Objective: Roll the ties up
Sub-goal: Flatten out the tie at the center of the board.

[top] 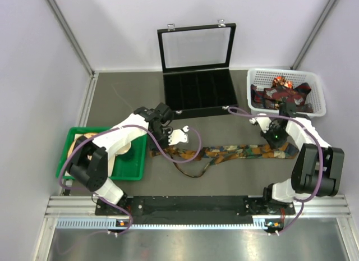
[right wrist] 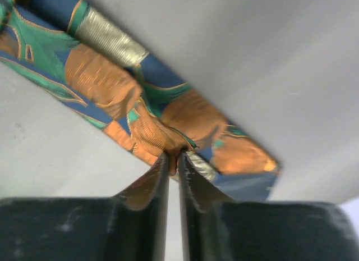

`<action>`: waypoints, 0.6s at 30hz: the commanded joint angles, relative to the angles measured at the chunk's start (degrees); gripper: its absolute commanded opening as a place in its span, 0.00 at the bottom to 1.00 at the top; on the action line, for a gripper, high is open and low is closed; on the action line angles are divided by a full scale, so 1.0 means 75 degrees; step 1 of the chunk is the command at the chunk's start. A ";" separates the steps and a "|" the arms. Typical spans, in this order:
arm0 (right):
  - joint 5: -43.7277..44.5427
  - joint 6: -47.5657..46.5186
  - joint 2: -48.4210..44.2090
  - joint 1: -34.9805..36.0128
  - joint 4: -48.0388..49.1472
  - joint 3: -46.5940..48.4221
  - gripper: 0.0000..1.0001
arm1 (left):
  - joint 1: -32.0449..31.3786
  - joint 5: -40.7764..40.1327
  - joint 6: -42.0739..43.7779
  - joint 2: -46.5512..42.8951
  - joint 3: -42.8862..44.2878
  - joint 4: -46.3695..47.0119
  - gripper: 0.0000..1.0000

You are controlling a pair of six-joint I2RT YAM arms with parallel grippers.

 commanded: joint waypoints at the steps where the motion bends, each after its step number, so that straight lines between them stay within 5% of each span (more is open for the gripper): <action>1: 0.0135 -0.0033 0.0473 -0.0014 -0.0009 -0.0167 0.26 | 0.0126 0.0209 0.0148 0.0132 0.0329 -0.0189 0.08; 2: 0.0182 -0.0044 0.0545 -0.0014 0.0003 -0.0179 0.31 | 0.0185 0.0209 0.0148 0.0144 0.0341 -0.0189 0.08; 5: 0.0241 -0.0219 0.0289 -0.0014 0.0167 -0.0272 0.98 | 0.0279 0.0233 0.0148 0.0203 0.0400 -0.0224 0.09; 18: -0.0005 -0.1169 -0.0920 0.1016 0.0483 -0.1303 0.90 | 0.0291 0.0514 0.0078 0.0343 0.0528 -0.0271 0.11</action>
